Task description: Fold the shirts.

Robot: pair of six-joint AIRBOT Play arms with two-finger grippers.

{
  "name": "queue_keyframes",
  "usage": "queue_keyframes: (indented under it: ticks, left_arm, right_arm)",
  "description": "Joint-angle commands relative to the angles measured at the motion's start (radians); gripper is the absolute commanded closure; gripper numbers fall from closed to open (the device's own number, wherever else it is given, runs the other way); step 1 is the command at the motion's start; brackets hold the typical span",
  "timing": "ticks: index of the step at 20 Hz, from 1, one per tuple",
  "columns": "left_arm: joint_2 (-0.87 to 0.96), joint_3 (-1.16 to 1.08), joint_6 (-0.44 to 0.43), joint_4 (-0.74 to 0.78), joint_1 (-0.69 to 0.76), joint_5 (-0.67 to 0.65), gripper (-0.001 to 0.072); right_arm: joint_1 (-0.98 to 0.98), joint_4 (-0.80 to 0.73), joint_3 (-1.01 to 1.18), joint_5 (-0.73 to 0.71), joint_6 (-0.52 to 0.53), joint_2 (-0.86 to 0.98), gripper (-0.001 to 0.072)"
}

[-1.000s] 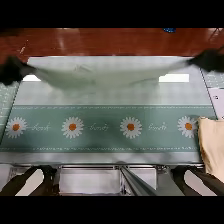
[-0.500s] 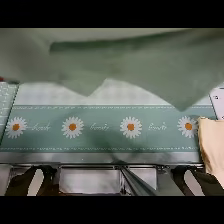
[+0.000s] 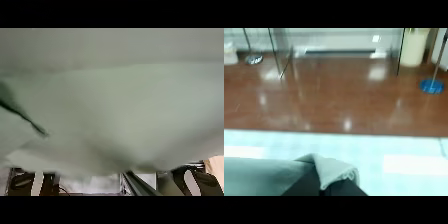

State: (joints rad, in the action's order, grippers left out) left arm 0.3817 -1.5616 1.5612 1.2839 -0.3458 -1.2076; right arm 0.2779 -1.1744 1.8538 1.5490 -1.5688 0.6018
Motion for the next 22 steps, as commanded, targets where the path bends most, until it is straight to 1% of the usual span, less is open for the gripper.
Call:
queue_keyframes:
  ticks: [1,2,4,6,8,10,12,13,15,16,17,19,20,22]
  left_arm:
    - [0.014,0.232,0.023,-0.049,0.002,0.003,0.0684]
    - [0.041,0.329,0.020,-0.078,0.002,0.006,0.0684]
    - [0.119,0.494,-0.025,-0.155,0.004,0.055,0.0684]
    - [0.240,0.602,-0.069,-0.254,0.019,0.202,0.0684]
    - [0.417,0.606,-0.069,-0.272,0.068,0.338,0.0684]
    - [0.623,0.539,-0.068,-0.272,0.128,0.398,0.0684]
    - [0.850,0.417,-0.064,-0.272,0.188,0.383,0.0684]
    - [0.972,0.330,-0.058,-0.272,0.214,0.340,0.0684]
    - [1.180,0.150,0.023,-0.272,0.250,0.183,0.0684]
    - [1.258,0.074,0.043,-0.271,0.267,0.120,0.0683]
    - [1.318,0.010,0.050,-0.272,0.284,0.079,0.0684]
    - [1.381,-0.071,0.058,-0.272,0.304,0.054,0.0683]
    - [1.387,-0.086,0.069,-0.272,0.306,0.055,0.0683]
    - [1.381,-0.099,0.063,-0.269,0.288,0.032,0.0683]
  right_arm:
    - [0.000,0.098,-0.271,-0.015,0.013,-0.007,0.0691]
    - [-0.001,0.106,-0.393,-0.069,0.034,-0.006,0.0692]
    - [-0.001,0.124,-0.608,-0.161,0.066,0.024,0.0692]
    - [-0.001,0.235,-0.792,-0.298,0.154,0.118,0.0692]
    - [-0.001,0.279,-0.825,-0.430,0.205,0.283,0.0691]
    - [-0.002,0.378,-0.769,-0.475,0.282,0.492,0.0692]
    - [-0.005,0.476,-0.669,-0.473,0.339,0.705,0.0692]
    - [-0.009,0.488,-0.605,-0.467,0.340,0.805,0.0692]
    - [-0.027,0.492,-0.451,-0.404,0.284,0.990,0.0692]
    - [-0.039,0.491,-0.382,-0.366,0.262,1.059,0.0692]
    - [-0.051,0.491,-0.323,-0.341,0.238,1.120,0.0692]
    - [-0.064,0.491,-0.274,-0.338,0.201,1.179,0.0692]
    - [-0.063,0.488,-0.268,-0.339,0.192,1.192,0.0691]
    - [-0.055,0.459,-0.268,-0.322,0.194,1.194,0.0691]
